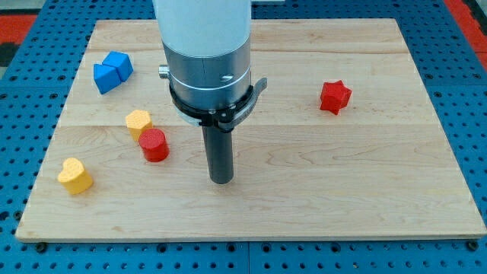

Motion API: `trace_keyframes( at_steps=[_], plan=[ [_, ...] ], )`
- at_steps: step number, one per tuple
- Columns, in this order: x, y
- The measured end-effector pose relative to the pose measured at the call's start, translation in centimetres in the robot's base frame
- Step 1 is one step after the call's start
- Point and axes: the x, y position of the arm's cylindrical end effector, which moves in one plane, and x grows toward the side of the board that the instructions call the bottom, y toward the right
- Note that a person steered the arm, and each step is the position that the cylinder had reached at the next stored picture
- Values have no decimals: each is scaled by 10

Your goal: Move red circle into red star

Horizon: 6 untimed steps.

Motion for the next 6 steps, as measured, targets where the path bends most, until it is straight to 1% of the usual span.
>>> trace_keyframes(
  at_steps=[1, 2, 3, 4, 5, 6],
  plan=[
    [21, -46],
    [-16, -116],
    [-46, -159],
    [-58, -61],
    [-42, 4],
    [-6, -29]
  ],
)
